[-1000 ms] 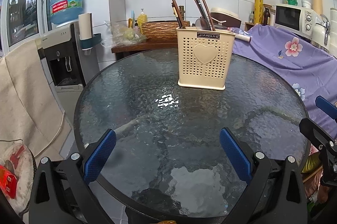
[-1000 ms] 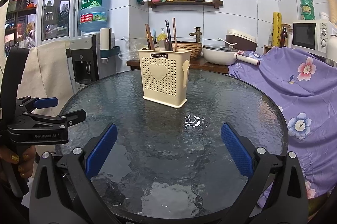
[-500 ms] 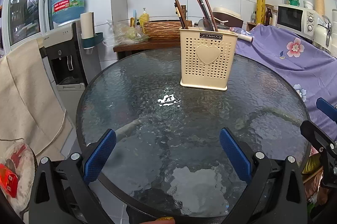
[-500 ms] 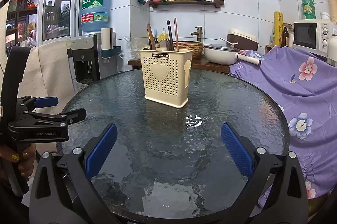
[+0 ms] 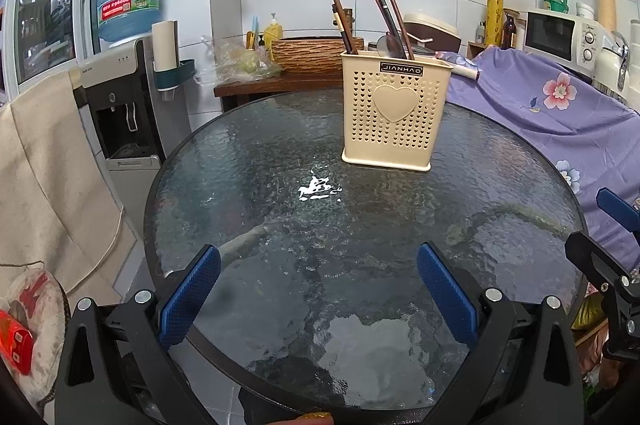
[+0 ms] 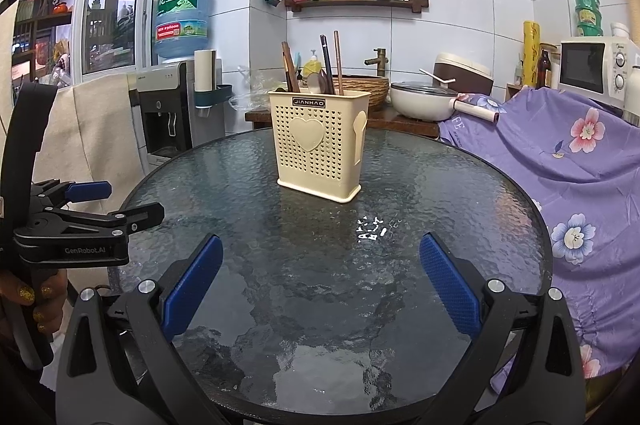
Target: Organize utensils
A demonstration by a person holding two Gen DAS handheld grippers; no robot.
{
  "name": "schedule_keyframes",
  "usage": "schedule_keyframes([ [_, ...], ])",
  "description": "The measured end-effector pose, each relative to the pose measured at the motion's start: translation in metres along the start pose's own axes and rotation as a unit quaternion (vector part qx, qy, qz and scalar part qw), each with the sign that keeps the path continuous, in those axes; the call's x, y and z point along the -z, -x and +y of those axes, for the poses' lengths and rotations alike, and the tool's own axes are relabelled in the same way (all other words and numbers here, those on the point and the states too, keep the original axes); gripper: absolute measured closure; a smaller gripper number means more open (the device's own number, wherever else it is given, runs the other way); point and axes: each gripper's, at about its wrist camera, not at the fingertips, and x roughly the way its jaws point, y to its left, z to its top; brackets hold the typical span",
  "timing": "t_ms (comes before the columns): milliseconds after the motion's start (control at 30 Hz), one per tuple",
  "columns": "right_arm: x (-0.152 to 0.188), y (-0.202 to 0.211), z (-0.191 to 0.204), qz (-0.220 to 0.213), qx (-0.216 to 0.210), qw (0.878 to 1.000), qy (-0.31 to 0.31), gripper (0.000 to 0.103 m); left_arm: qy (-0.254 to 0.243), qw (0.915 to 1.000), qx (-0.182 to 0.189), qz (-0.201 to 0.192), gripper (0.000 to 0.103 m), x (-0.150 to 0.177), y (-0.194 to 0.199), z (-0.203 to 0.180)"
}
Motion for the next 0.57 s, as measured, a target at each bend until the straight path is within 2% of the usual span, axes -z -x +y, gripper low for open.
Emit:
schedule_keyframes([
  [100, -0.0003, 0.0006, -0.0003, -0.001, 0.0, 1.0, 0.0, 0.006, 0.002, 1.0, 0.004, 0.0, 0.006, 0.0006, 0.0, 0.0011],
  [233, -0.0004, 0.0011, -0.0018, 0.0, 0.001, 1.0, -0.001, 0.006, 0.02, 0.9996, 0.001, -0.02, 0.006, 0.0007, 0.0059, 0.0053],
  [567, 0.0003, 0.002, -0.0023, 0.0, 0.002, 1.0, 0.0, 0.006, 0.013, 0.9999, -0.006, -0.008, 0.006, -0.0026, 0.0041, 0.0065],
])
